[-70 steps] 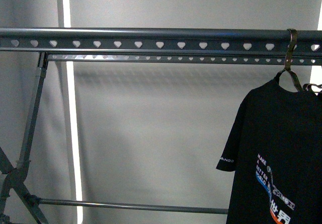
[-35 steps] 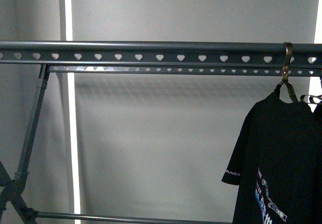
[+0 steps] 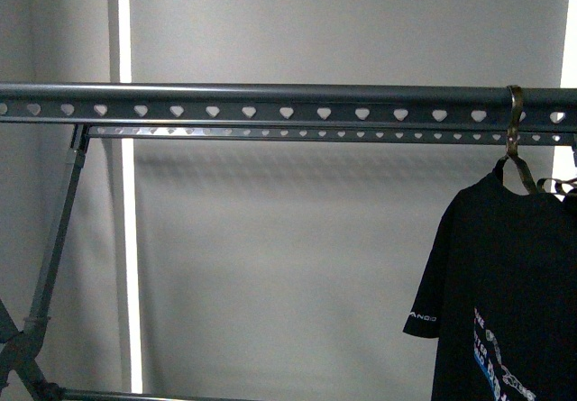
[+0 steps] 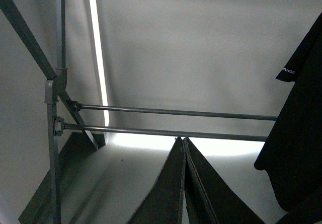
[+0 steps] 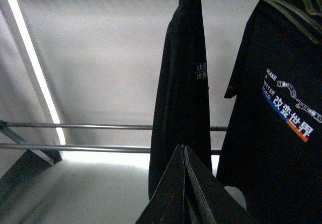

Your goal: Hang clothes on hanger

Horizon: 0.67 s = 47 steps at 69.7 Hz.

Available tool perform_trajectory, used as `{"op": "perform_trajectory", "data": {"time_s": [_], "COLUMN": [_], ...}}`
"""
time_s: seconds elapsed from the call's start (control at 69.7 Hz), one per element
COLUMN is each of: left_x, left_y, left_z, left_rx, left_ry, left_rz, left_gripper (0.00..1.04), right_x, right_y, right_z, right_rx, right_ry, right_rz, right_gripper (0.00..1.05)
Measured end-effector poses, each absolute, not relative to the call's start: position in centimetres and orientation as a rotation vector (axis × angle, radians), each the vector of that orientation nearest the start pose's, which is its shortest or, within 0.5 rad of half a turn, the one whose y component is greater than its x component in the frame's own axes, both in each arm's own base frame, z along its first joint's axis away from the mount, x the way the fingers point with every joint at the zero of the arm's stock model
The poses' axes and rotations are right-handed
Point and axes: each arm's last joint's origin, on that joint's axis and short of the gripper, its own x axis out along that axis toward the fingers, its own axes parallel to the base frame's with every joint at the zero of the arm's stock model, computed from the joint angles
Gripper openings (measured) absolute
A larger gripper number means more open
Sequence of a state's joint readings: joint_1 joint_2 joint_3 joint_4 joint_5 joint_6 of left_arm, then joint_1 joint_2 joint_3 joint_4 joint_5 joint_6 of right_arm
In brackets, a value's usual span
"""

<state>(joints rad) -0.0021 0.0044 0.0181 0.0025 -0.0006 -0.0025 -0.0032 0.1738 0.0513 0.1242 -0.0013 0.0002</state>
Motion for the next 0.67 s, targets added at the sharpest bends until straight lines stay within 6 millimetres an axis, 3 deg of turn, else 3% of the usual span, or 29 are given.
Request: {"op": "perform_trajectory", "data": {"time_s": [0.172,0.474,0.675], "left_x": [9.7,9.7,9.7], "left_y": [0.0,0.0,0.0], "left_z": [17.0,17.0,17.0], "left_rx": [-0.002,-0.003,-0.003], "left_ry": [-0.017,-0.017,-0.017], "left_rz": [-0.002,-0.002,-0.002], "left_gripper": [0.04,0.04,0.40], "right_x": [9.7,9.8,9.8], "right_y": [0.0,0.0,0.0], "right_z": [17.0,16.5,16.5], "right_rx": [0.000,-0.001,-0.001], "right_ry": [-0.009,-0.002,-0.002], "right_rz": [0.000,-0.001,-0.002], "right_gripper": [0.02,0.03,0.39]}}
